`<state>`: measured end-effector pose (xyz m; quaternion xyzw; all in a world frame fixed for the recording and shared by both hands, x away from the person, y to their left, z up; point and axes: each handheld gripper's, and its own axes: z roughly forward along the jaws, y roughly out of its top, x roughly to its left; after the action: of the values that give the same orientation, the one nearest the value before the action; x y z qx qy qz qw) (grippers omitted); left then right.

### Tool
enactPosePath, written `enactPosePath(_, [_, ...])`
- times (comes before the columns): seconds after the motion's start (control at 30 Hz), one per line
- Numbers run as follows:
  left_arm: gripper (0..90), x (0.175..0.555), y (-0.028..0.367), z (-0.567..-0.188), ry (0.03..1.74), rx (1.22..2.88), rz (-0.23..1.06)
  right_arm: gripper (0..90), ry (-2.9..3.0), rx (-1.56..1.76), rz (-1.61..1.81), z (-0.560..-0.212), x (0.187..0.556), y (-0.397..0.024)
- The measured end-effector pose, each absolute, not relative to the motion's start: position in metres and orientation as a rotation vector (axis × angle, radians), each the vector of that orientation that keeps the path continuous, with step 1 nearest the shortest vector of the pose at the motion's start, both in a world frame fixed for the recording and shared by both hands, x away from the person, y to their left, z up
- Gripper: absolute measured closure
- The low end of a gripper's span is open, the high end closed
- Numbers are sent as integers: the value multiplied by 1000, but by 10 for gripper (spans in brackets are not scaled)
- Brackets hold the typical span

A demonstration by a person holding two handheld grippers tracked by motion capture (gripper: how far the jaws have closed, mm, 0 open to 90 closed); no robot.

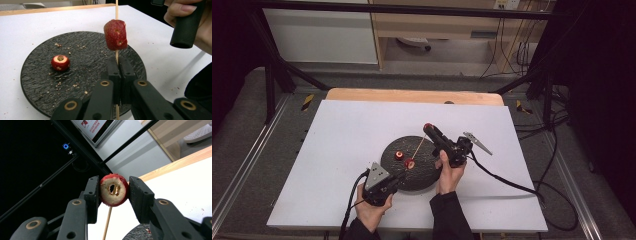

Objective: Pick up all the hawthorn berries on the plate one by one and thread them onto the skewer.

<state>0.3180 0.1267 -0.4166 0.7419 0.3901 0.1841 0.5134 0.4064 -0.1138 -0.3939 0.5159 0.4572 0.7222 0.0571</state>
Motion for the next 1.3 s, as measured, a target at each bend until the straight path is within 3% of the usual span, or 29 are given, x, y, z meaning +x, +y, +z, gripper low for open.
enactPosePath(0.53, [885, 318, 122, -415, 945, 1803, 478, 624, 1362, 1642, 2197, -395, 408, -113])
enactPosePath(1.3, [885, 342, 107, -400, 948, 1803, 424, 620, 1519, 1570, 2144, -407, 386, -106])
